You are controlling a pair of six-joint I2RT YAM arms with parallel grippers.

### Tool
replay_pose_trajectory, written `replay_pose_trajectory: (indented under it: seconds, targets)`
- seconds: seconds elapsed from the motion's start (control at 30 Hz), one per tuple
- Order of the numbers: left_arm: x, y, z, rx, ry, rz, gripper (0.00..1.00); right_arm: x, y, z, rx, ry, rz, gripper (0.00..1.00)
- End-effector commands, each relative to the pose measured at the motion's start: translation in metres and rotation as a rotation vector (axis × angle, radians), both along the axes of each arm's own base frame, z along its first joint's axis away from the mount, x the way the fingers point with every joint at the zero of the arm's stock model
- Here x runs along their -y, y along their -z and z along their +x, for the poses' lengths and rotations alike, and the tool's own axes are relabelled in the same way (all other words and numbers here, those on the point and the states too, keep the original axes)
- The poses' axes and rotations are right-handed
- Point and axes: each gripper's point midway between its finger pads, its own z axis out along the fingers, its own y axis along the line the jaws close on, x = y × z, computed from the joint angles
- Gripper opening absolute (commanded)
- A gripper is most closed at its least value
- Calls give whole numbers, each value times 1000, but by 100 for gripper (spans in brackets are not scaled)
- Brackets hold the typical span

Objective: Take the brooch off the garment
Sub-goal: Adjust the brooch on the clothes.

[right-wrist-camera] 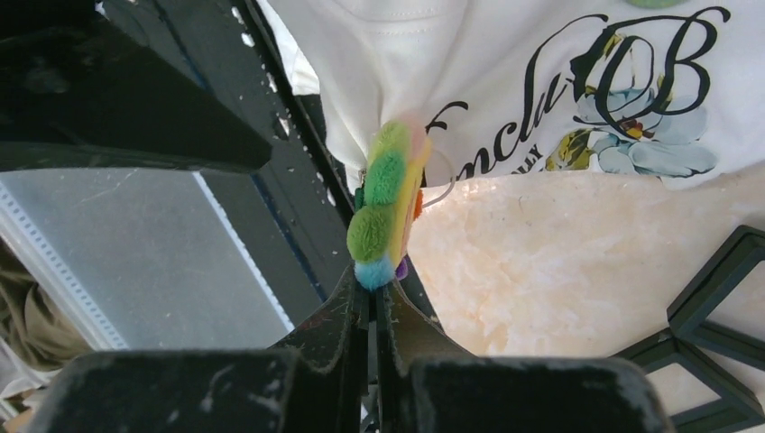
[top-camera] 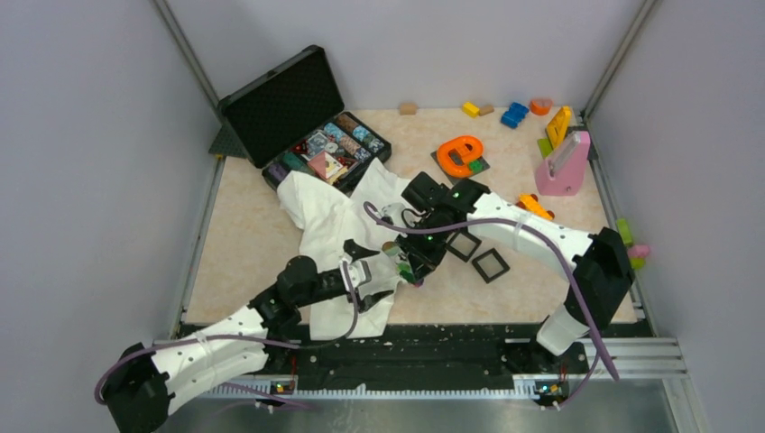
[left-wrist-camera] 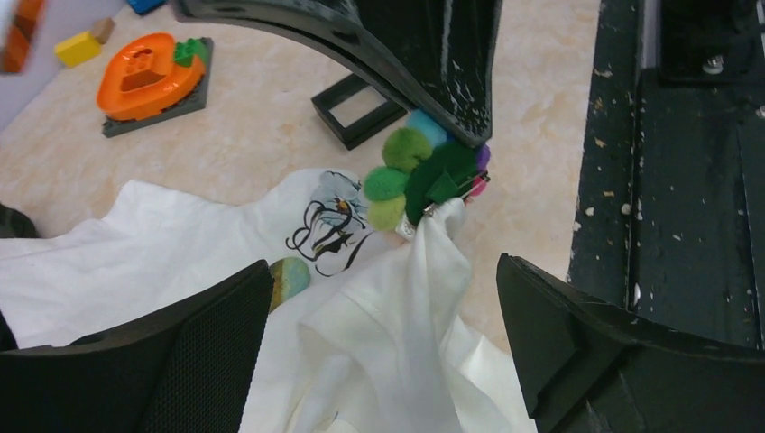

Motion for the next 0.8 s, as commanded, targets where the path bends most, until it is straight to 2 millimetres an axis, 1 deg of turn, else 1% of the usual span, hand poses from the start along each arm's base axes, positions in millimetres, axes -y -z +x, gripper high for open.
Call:
replay_pose_trajectory:
  seconds: [0.0, 0.13, 0.2, 0.3, 0.43, 0.57, 0.63, 0.73, 0.77]
  targets:
    - [17, -17, -2, 150, 129, 35, 98, -2, -32, -6, 4, -28, 67, 0]
    - [30, -14, -3, 163, 212, 95, 98, -3, -31, -5, 1, -35, 57, 0]
    - [35, -10, 2, 160, 216, 126, 98, -3, -30, -4, -2, -37, 50, 0]
    - [40, -10, 7, 181, 209, 139, 98, -4, -29, -4, -3, -41, 50, 0]
    - [47, -11, 4, 204, 252, 138, 98, -7, -27, -4, -9, -48, 57, 0]
    - [52, -4, 5, 193, 271, 167, 95, -10, -30, -3, -7, -53, 71, 0]
    - [54, -3, 7, 187, 265, 171, 91, -11, -30, -3, -10, -55, 76, 0]
    - [57, -4, 6, 186, 272, 156, 79, -13, -31, -4, -13, -59, 86, 0]
    - [58, -5, 6, 187, 277, 152, 74, -13, -30, -4, -14, -60, 88, 0]
